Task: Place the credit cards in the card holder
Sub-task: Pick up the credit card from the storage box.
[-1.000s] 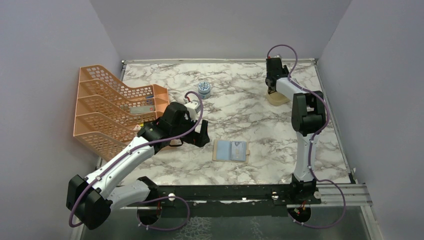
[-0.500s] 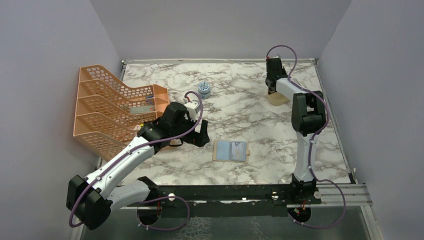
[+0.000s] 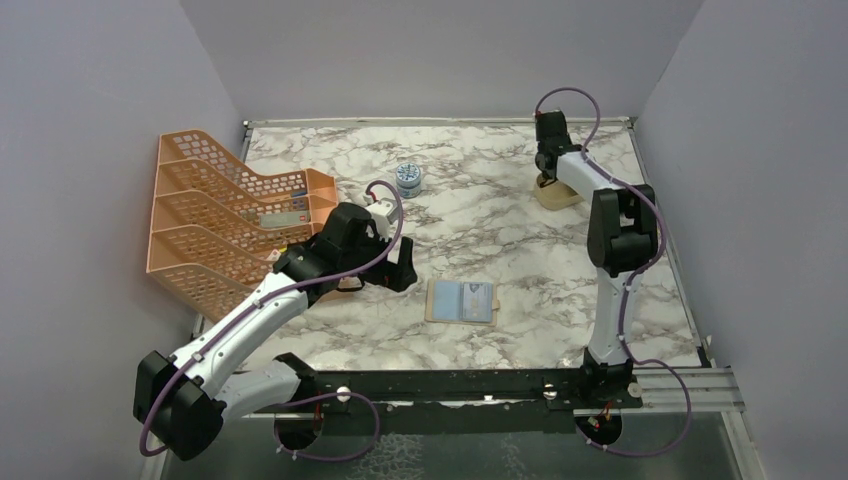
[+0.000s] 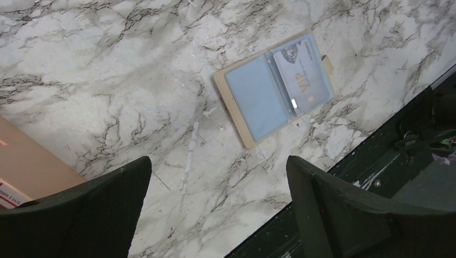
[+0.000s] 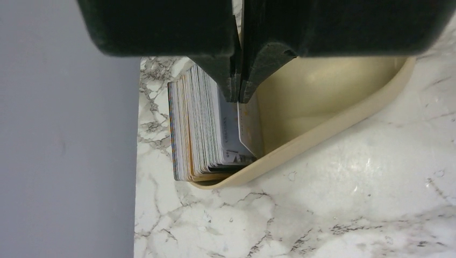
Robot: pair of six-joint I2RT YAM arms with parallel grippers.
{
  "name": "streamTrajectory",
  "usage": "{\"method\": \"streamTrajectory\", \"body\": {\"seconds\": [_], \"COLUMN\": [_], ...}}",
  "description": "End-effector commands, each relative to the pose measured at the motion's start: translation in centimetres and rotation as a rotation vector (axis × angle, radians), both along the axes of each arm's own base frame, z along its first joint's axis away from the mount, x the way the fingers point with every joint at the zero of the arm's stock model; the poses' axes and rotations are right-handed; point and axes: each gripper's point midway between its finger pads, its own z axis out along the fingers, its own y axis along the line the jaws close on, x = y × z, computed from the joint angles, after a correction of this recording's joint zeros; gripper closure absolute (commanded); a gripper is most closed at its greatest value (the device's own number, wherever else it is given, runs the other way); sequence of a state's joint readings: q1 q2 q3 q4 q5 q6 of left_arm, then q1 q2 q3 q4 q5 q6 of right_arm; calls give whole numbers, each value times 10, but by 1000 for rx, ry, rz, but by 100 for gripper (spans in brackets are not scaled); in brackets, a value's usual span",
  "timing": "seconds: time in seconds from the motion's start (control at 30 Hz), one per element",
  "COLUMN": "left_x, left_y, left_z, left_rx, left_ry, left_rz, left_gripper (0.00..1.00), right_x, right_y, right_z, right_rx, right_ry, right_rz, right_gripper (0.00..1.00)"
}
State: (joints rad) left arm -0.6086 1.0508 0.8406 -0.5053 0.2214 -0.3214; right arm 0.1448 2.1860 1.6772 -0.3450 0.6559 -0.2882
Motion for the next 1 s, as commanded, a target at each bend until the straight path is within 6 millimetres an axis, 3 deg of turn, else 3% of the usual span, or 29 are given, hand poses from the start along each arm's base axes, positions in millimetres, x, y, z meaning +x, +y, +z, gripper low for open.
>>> {"method": "streamTrajectory", "body": {"seconds": [0.0, 0.13, 0.47, 0.6, 0.77, 0.97], "left_x": [-1, 0, 0, -2, -3, -9], "left_y": [-2, -2, -2, -5, -10, -21], "left_z": [0, -3, -7, -12, -19, -28], "left_rx": [-16, -11, -7, -12, -26, -58], "left_ry": [-3, 12, 25, 46, 84, 165], "left_rz": [-21, -13, -5, -16, -24, -45], "left_gripper": [1, 1, 1, 4, 12, 22], "right_x": [-14, -26, -22, -25, -43, -81], "right_y": [10, 12, 24, 34, 41, 60], "right_z": [30, 35, 25, 33, 44, 53], "right_rx": [100, 124, 197, 268, 353, 444], "right_ry": [-14, -3, 18, -3, 0, 11], "right_rz": [-5, -13, 3, 7, -39, -64], "right_gripper": [99, 99, 99, 99, 99, 99]}}
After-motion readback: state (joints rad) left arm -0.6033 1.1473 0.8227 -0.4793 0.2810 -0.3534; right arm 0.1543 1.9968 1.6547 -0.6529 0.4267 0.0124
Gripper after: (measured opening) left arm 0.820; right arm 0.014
